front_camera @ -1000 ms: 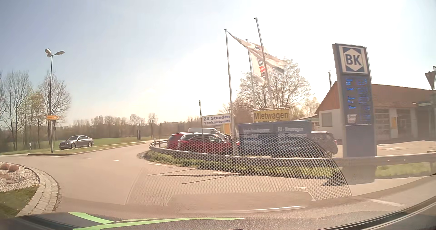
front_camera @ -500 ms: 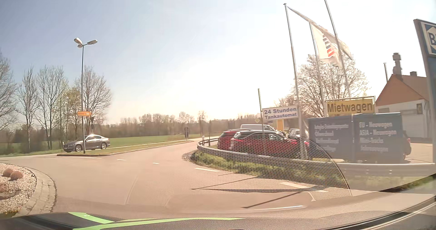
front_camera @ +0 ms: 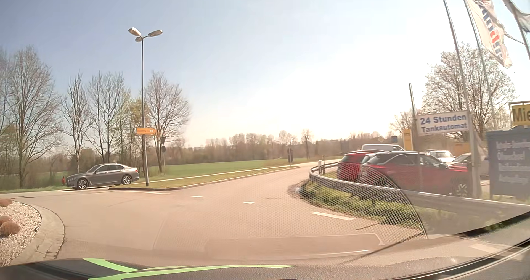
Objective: Follow the waypoints while adhering to traffic rules and regulations
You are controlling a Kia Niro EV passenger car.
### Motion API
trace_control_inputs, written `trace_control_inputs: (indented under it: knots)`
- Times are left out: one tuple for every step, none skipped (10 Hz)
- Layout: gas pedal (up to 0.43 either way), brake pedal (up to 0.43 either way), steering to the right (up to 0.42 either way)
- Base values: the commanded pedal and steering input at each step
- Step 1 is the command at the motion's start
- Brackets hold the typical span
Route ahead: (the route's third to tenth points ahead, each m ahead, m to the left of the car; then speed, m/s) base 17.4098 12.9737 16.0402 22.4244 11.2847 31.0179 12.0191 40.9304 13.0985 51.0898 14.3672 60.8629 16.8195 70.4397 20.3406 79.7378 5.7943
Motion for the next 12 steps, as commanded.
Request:
trace_control_inputs:
  knots:
    - [0.067, 0.000, -0.286]
    - [0.067, 0.000, -0.285]
    - [0.079, 0.000, -0.285]
    - [0.079, 0.000, -0.285]
    - [0.079, 0.000, -0.285]
    - [0.079, 0.000, -0.285]
    - [0.079, 0.000, -0.285]
    - [0.079, 0.000, -0.285]
    - [0.079, 0.000, -0.285]
    - [0.079, 0.000, -0.285]
    - [0.079, 0.000, -0.285]
    - [0.079, 0.000, -0.285]
